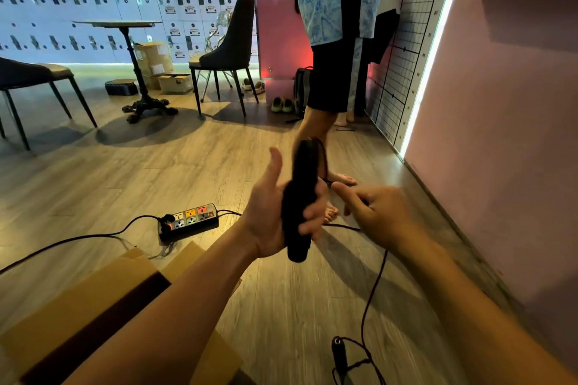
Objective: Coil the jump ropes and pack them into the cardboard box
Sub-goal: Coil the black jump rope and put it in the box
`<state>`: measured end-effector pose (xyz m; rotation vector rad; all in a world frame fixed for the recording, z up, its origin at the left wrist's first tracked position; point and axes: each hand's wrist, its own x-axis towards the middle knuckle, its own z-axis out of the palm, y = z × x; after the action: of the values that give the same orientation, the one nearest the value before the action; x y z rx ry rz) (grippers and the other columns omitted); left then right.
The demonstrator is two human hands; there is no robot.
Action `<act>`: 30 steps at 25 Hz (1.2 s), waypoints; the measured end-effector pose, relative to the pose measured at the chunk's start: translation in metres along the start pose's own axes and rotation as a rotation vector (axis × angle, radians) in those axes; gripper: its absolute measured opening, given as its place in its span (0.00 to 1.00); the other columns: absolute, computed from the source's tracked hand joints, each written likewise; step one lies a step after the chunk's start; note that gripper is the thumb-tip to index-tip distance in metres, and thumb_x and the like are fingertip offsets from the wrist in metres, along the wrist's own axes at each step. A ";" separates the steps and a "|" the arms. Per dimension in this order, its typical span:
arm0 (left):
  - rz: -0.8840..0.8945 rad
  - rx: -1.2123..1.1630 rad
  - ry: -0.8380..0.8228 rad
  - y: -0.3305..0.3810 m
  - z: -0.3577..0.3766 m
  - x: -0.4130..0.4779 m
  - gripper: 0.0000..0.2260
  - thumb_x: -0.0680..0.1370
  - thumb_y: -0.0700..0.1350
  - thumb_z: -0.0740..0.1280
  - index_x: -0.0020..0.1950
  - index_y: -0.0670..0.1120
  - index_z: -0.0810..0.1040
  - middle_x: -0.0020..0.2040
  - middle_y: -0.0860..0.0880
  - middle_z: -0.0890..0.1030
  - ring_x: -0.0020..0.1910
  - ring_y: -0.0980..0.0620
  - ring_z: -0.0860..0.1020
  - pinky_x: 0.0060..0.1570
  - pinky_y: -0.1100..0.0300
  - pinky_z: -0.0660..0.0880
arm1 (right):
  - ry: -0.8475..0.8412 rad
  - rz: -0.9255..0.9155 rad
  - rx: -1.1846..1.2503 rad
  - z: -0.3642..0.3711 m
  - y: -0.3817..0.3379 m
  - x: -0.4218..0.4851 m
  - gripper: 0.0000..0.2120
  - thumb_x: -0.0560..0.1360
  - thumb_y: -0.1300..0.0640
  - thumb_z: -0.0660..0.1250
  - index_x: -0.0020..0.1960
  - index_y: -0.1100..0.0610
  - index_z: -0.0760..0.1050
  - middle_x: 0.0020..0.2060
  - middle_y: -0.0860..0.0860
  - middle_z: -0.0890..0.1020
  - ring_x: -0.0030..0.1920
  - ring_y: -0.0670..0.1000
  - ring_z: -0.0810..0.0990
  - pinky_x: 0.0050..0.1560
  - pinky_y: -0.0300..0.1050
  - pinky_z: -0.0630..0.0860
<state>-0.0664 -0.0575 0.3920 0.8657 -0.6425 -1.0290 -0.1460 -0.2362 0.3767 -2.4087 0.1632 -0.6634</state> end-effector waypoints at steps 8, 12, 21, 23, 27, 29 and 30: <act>0.609 -0.331 0.584 0.009 -0.019 0.009 0.24 0.81 0.65 0.54 0.53 0.43 0.71 0.43 0.45 0.75 0.43 0.46 0.77 0.56 0.50 0.74 | -0.568 0.160 -0.031 0.022 0.000 -0.004 0.23 0.80 0.37 0.57 0.40 0.51 0.80 0.35 0.47 0.77 0.35 0.43 0.74 0.38 0.40 0.69; 0.664 -0.193 0.810 0.014 -0.045 0.007 0.26 0.81 0.66 0.51 0.55 0.44 0.72 0.40 0.47 0.74 0.42 0.48 0.77 0.54 0.52 0.74 | -0.574 0.169 -0.082 0.013 0.002 -0.001 0.22 0.77 0.35 0.62 0.39 0.52 0.81 0.33 0.48 0.79 0.33 0.45 0.75 0.35 0.41 0.70; -0.004 0.822 0.461 -0.017 -0.073 0.005 0.36 0.74 0.73 0.44 0.50 0.45 0.77 0.36 0.45 0.76 0.32 0.49 0.77 0.37 0.53 0.76 | -0.105 -0.123 0.066 -0.003 0.005 0.003 0.19 0.74 0.38 0.67 0.37 0.53 0.82 0.26 0.45 0.77 0.30 0.44 0.75 0.37 0.33 0.62; -0.259 0.853 0.239 -0.018 -0.054 0.003 0.38 0.76 0.69 0.40 0.52 0.40 0.75 0.35 0.46 0.77 0.31 0.50 0.77 0.36 0.58 0.76 | -0.018 -0.159 0.046 -0.004 0.005 0.004 0.27 0.72 0.31 0.62 0.41 0.53 0.84 0.29 0.45 0.79 0.30 0.45 0.75 0.33 0.38 0.67; -0.400 0.830 0.043 -0.016 -0.030 0.006 0.40 0.73 0.73 0.39 0.46 0.40 0.75 0.32 0.47 0.75 0.29 0.50 0.75 0.36 0.56 0.75 | 0.140 -0.128 -0.010 -0.004 0.010 0.005 0.27 0.69 0.30 0.62 0.40 0.53 0.83 0.26 0.44 0.75 0.27 0.45 0.72 0.27 0.41 0.67; -0.341 0.678 0.007 -0.011 -0.024 0.006 0.40 0.73 0.74 0.39 0.42 0.42 0.75 0.31 0.46 0.73 0.27 0.50 0.72 0.32 0.58 0.73 | 0.176 -0.050 -0.013 -0.006 0.012 0.007 0.26 0.68 0.28 0.63 0.35 0.52 0.79 0.25 0.46 0.74 0.26 0.45 0.70 0.28 0.43 0.67; -0.292 0.555 -0.009 -0.009 -0.021 0.005 0.40 0.73 0.74 0.39 0.41 0.42 0.74 0.30 0.46 0.72 0.25 0.50 0.71 0.30 0.59 0.72 | 0.177 -0.015 -0.010 -0.006 0.014 0.008 0.26 0.68 0.29 0.64 0.32 0.52 0.77 0.24 0.46 0.73 0.25 0.45 0.69 0.27 0.41 0.65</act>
<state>-0.0517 -0.0580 0.3739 1.4730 -0.8440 -1.1323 -0.1420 -0.2528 0.3758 -2.3613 0.2223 -0.8850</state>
